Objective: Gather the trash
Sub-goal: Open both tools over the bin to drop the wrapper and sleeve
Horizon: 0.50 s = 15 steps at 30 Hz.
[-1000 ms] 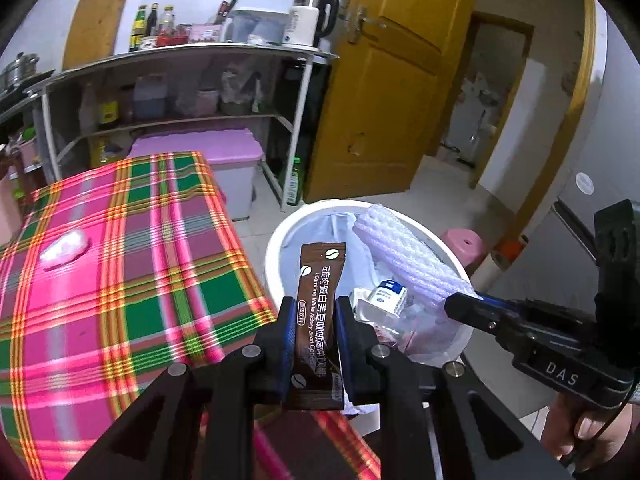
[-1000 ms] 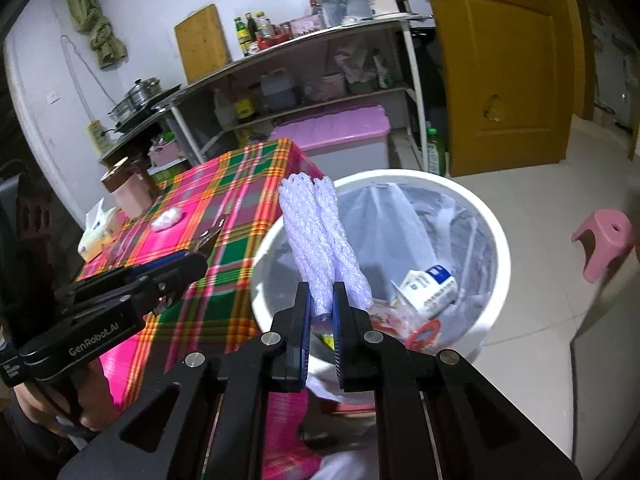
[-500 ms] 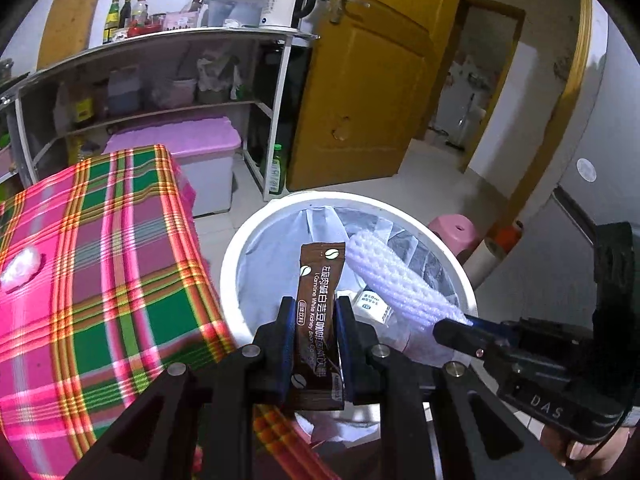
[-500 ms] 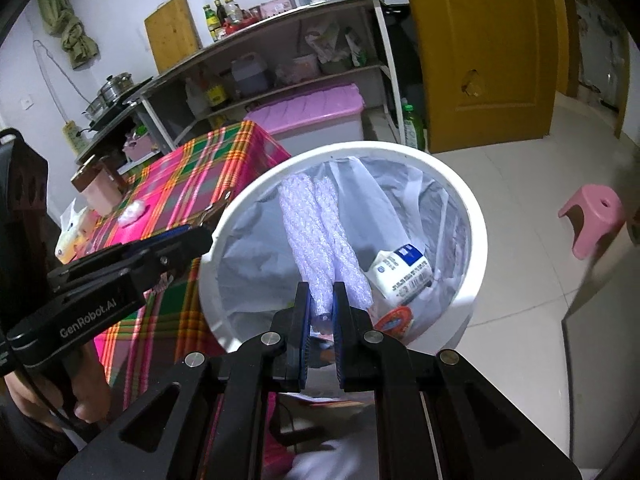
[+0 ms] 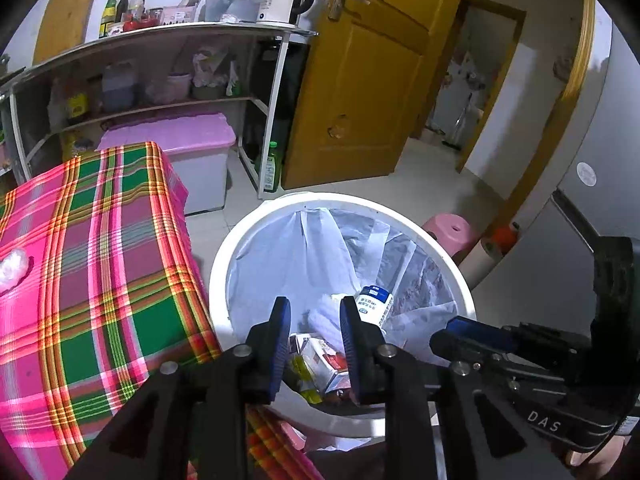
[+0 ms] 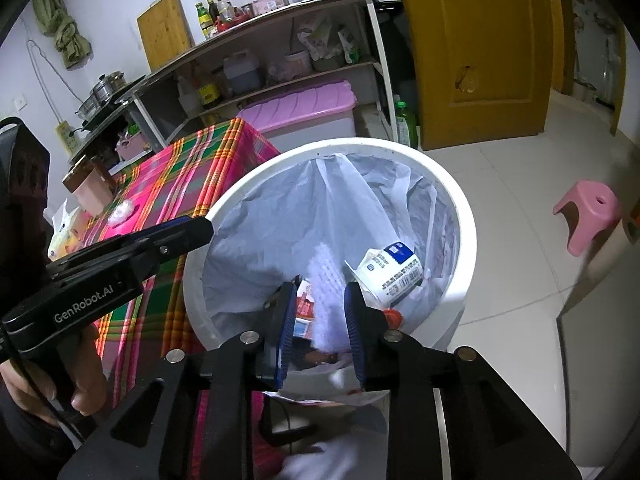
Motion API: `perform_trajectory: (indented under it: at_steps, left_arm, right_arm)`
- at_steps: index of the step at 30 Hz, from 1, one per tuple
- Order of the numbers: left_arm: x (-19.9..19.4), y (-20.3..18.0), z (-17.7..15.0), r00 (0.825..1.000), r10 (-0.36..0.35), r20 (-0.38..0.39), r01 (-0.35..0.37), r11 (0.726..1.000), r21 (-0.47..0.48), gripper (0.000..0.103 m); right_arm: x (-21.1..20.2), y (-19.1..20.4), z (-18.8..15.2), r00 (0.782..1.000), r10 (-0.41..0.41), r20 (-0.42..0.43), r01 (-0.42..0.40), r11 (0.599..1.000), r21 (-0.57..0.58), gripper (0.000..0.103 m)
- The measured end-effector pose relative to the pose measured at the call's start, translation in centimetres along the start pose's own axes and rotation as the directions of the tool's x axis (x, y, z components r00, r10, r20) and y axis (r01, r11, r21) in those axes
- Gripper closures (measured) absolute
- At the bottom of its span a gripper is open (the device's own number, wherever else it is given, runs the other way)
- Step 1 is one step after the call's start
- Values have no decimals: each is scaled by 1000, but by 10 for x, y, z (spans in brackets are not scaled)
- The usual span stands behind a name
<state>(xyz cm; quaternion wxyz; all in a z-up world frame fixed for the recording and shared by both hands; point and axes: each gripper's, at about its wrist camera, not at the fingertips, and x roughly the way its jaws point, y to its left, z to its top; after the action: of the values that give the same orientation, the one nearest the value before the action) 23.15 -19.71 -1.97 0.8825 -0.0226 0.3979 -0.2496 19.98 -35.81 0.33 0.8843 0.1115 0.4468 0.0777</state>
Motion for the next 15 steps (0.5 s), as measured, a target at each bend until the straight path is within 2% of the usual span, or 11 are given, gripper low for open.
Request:
perform_trajectory:
  at_steps: [15]
  left_arm:
    - [-55,10,-19,996,68,54,-67,997,-24,78]
  right_arm:
    - [-25,35,-4,997,70,44,-68,996,-48,77]
